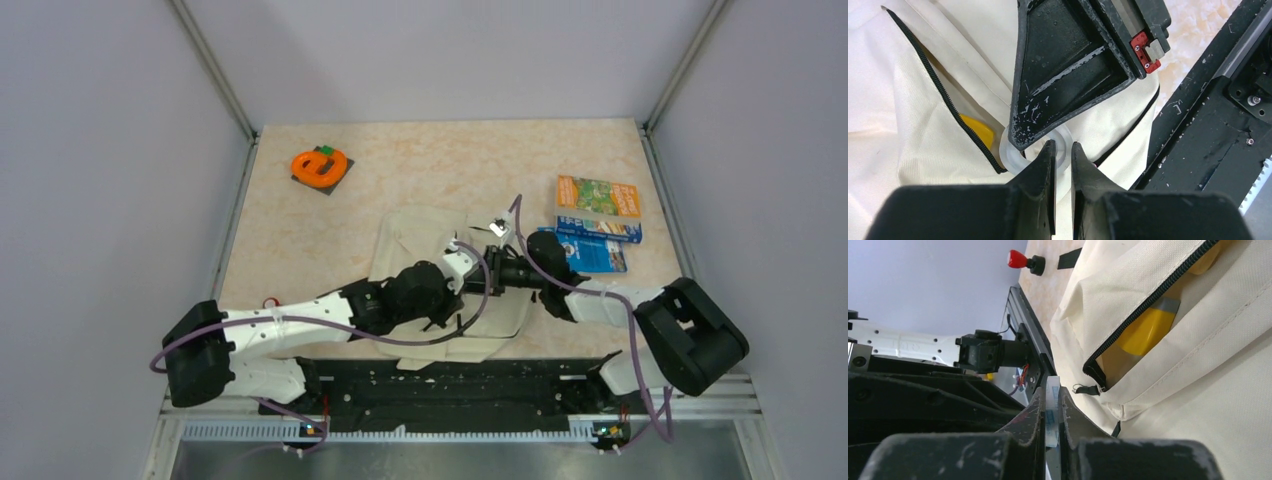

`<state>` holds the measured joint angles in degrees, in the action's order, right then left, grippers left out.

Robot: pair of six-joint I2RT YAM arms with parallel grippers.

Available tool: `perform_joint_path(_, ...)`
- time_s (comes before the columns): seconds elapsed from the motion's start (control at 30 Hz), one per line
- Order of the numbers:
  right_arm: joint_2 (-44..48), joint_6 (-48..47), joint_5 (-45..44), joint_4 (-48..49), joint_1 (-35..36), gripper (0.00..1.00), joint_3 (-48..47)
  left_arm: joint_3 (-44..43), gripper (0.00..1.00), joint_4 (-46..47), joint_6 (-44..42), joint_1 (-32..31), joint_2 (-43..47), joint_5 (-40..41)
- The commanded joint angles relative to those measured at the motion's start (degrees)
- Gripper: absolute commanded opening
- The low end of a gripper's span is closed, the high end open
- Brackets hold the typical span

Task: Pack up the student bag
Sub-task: Place the stationery in the student bag.

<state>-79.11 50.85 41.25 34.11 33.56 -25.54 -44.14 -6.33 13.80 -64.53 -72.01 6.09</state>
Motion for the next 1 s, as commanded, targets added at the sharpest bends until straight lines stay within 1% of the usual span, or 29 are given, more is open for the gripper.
perform_joint_path(0.0, 1.2, 4.2, 1.7, 12.7, -0.1, 0.0, 3.2, -1.9, 0.2, 5.3, 1.5, -0.2, -0.2, 3.3)
perform_joint_path(0.03, 2.4, 4.0, -0.1, 12.5, -0.2, 0.0, 3.8, -2.0, 0.28, 5.2, 1.8, -0.2, -0.2, 4.1)
perform_joint_path(0.17, 6.9, 2.1, -7.3, 7.3, -0.8, 0.0, 5.2, -1.5, 0.75, 3.1, 5.5, -0.2, 0.6, 12.8)
perform_joint_path(0.2, 8.2, 1.4, -9.4, 5.5, -1.0, 0.0, 5.3, -0.9, 0.84, 2.8, 5.8, -0.2, 1.0, 14.4)
perform_joint_path(0.23, 9.5, 0.0, -11.5, 2.6, -1.2, 0.0, 5.4, -0.4, 0.87, 2.3, 6.3, -0.1, 1.6, 15.8)
perform_joint_path(0.33, 13.1, -3.6, -18.9, -3.4, -1.2, 0.0, 5.7, 0.5, 0.9, -0.3, 7.5, 0.2, 3.3, 18.3)
perform_joint_path(0.43, 15.1, -5.0, -23.6, -5.0, -1.2, 0.0, 6.3, 1.5, 0.92, -3.7, 10.3, 2.1, 4.9, 20.2)
perform_joint_path(0.63, 12.9, -4.5, -24.8, -3.9, -1.1, 0.0, 5.7, 3.0, 0.93, -11.3, 16.2, 9.3, 7.5, 20.8)
perform_joint_path(0.77, 8.5, -2.9, -24.4, -0.7, -0.6, 0.0, 5.1, 5.4, 0.87, -10.1, 17.2, 13.5, 9.4, 15.3)
perform_joint_path(0.97, 2.2, -0.1, -24.3, 5.0, 1.6, 0.0, 4.0, 6.6, 0.78, -8.2, 17.5, 15.0, 9.6, 12.7)
